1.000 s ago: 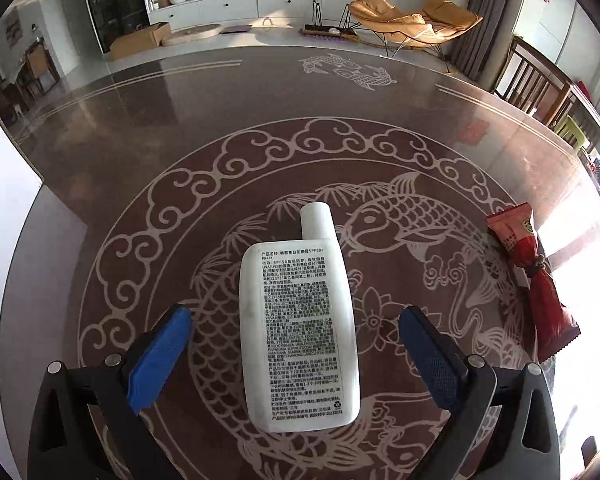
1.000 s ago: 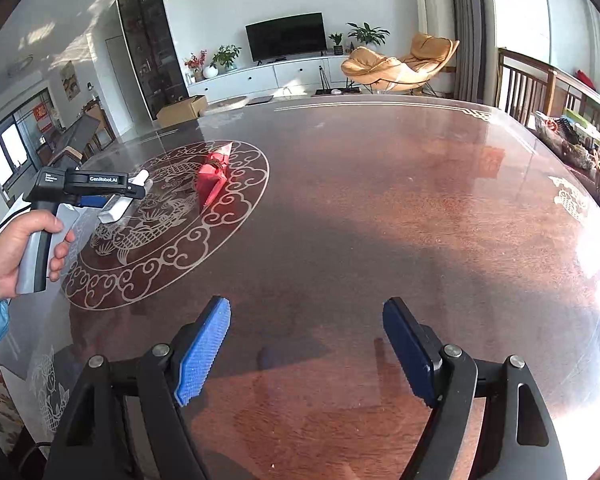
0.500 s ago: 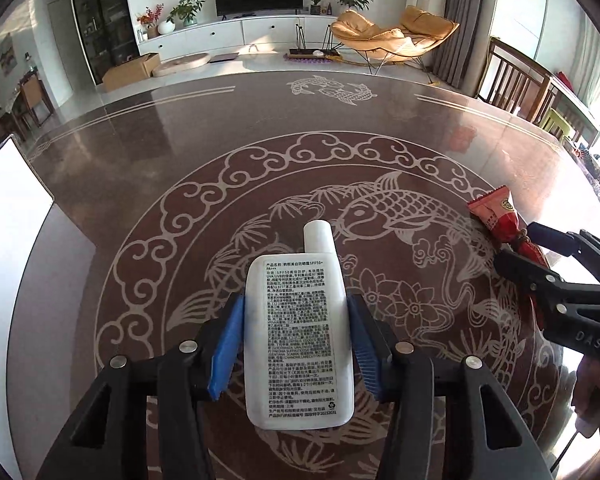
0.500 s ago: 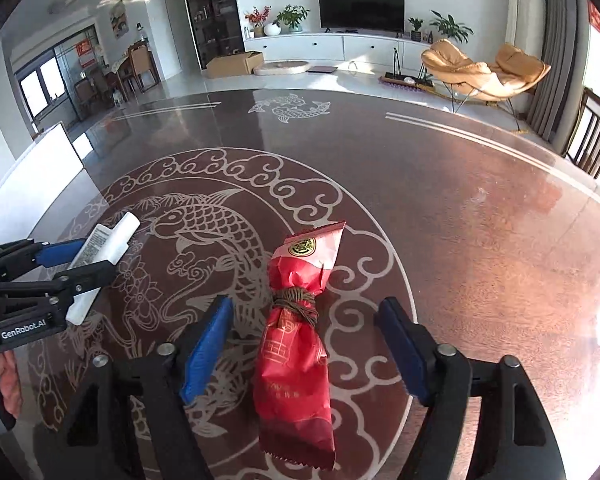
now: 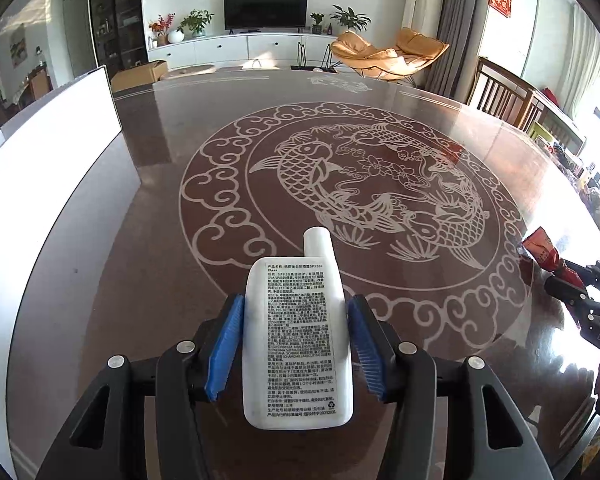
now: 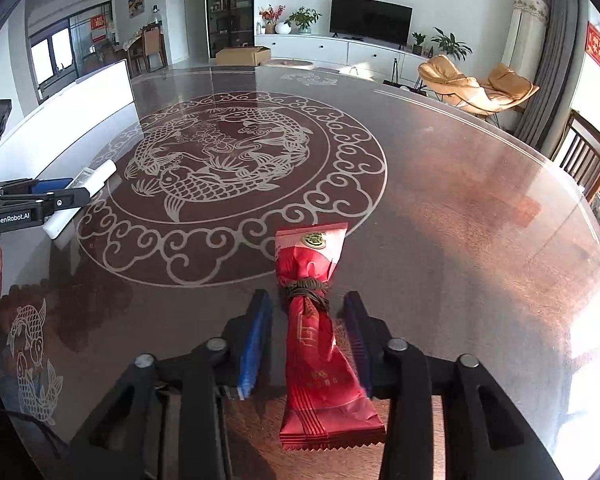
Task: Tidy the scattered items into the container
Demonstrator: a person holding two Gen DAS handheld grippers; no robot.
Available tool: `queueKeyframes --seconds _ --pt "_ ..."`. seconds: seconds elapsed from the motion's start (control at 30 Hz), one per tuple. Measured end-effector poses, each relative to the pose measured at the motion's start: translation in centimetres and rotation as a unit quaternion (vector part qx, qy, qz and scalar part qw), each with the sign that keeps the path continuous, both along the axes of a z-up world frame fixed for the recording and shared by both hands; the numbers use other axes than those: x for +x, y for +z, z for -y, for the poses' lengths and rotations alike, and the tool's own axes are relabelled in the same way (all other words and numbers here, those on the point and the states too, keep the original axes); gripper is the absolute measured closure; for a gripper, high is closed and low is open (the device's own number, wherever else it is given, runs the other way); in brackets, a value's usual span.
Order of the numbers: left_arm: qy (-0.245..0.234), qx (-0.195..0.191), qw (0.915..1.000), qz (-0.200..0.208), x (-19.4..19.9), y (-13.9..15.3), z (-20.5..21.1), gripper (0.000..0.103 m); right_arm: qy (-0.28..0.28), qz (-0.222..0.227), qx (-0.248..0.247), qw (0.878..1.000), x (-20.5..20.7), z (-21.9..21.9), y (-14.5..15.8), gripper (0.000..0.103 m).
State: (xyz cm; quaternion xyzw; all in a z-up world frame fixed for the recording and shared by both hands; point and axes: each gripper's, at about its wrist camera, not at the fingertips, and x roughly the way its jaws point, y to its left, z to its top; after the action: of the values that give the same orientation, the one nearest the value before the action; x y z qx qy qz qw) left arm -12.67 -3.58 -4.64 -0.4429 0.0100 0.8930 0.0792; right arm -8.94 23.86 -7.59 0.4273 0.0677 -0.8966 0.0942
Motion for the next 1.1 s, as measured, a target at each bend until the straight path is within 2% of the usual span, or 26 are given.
queueKeyframes --seconds 0.1,0.2,0.27,0.3,0.33,0.4,0.47,0.57,0.67,1.1 --pt "-0.003 -0.008 1.0 0.001 0.0 -0.3 -0.4 0.036 -0.009 0.009 -0.022 1.0 -0.2 -0.8 0.4 0.05" --pt "0.002 -0.029 0.9996 0.007 0.1 -0.5 -0.7 0.023 -0.015 0.006 -0.004 1.0 -0.2 -0.5 0.5 0.043" --pt "0.006 -0.025 0.9996 0.011 -0.1 -0.5 -0.4 0.02 -0.036 0.013 -0.002 0.999 -0.7 -1.1 0.3 0.02" --pt "0.007 -0.026 0.9996 0.012 -0.2 -0.5 -0.3 0.019 -0.044 0.02 -0.014 0.999 -1.1 -1.7 0.3 0.017" --pt "0.006 -0.028 0.9995 0.012 -0.2 -0.6 -0.4 0.017 -0.046 0.022 -0.027 0.998 -1.3 -2.0 0.3 0.015" --pt "0.007 -0.029 0.9994 0.014 -0.3 -0.6 -0.5 0.014 -0.044 0.023 -0.012 0.999 -1.4 -1.7 0.3 0.014" --pt "0.01 -0.03 0.9992 0.024 -0.6 -0.8 -0.4 0.0 -0.042 0.023 -0.009 0.999 -1.5 -1.6 0.3 0.011" --pt "0.012 -0.029 0.9991 0.028 -0.7 -0.9 -0.3 0.0 -0.036 0.029 -0.01 0.999 -1.7 -1.6 0.1 0.004" --pt "0.013 -0.029 0.9992 0.027 -0.6 -0.9 -0.2 0.0 -0.037 0.032 -0.012 0.999 -1.7 -1.7 -0.1 0.001" --pt "0.04 -0.03 0.9984 0.026 -0.1 -0.8 -0.4 0.0 -0.037 0.034 -0.012 0.999 -1.8 -1.6 -0.2 0.0"
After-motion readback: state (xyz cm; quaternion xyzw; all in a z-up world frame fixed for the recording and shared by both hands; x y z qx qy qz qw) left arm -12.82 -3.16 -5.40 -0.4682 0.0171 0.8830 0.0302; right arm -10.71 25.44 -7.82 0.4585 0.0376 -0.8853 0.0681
